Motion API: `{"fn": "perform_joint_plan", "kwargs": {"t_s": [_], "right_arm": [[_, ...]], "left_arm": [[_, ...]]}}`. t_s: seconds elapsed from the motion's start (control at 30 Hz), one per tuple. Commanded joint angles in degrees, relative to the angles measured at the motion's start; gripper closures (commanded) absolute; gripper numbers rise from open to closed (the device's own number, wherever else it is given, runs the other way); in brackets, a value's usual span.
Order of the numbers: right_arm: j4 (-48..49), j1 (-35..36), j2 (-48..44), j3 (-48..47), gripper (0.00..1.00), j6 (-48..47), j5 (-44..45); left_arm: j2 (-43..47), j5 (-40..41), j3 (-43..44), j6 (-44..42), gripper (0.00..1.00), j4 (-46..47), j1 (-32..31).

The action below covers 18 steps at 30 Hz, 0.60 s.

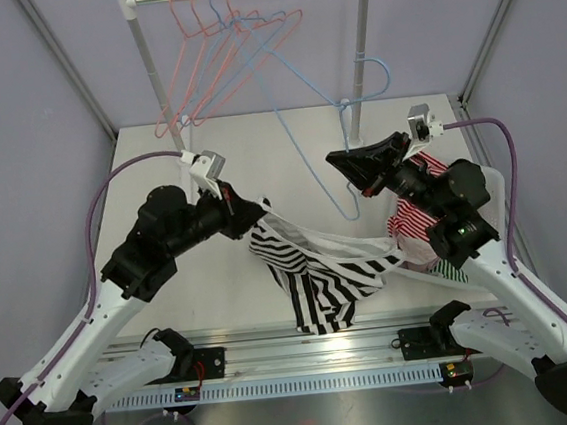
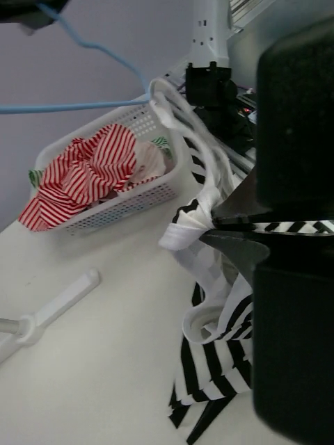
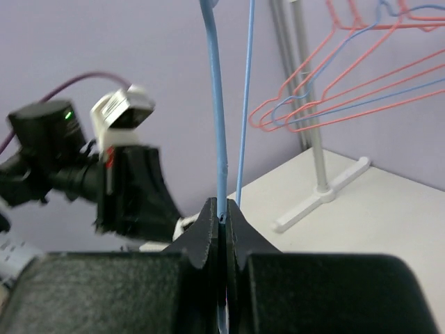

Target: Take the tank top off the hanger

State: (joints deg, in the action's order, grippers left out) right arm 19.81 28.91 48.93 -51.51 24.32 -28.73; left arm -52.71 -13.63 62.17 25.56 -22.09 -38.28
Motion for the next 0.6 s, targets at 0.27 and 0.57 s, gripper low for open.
{"fn": "perform_joint_plan", "kwargs": {"t_s": [0.27, 0.57], "right_arm": [[-34.4, 0.3, 9.2, -20.4, 1.0, -4.1, 35.4], [-57.7, 0.3, 32.3, -52.8, 1.0, -9.1, 45.3]], "left_arm": [[4.5, 21.6, -4.8, 0.2, 0.93, -11.1, -0.1], [5.1, 23.0, 2.5, -2.0, 0.32, -18.2, -0.1]]}}
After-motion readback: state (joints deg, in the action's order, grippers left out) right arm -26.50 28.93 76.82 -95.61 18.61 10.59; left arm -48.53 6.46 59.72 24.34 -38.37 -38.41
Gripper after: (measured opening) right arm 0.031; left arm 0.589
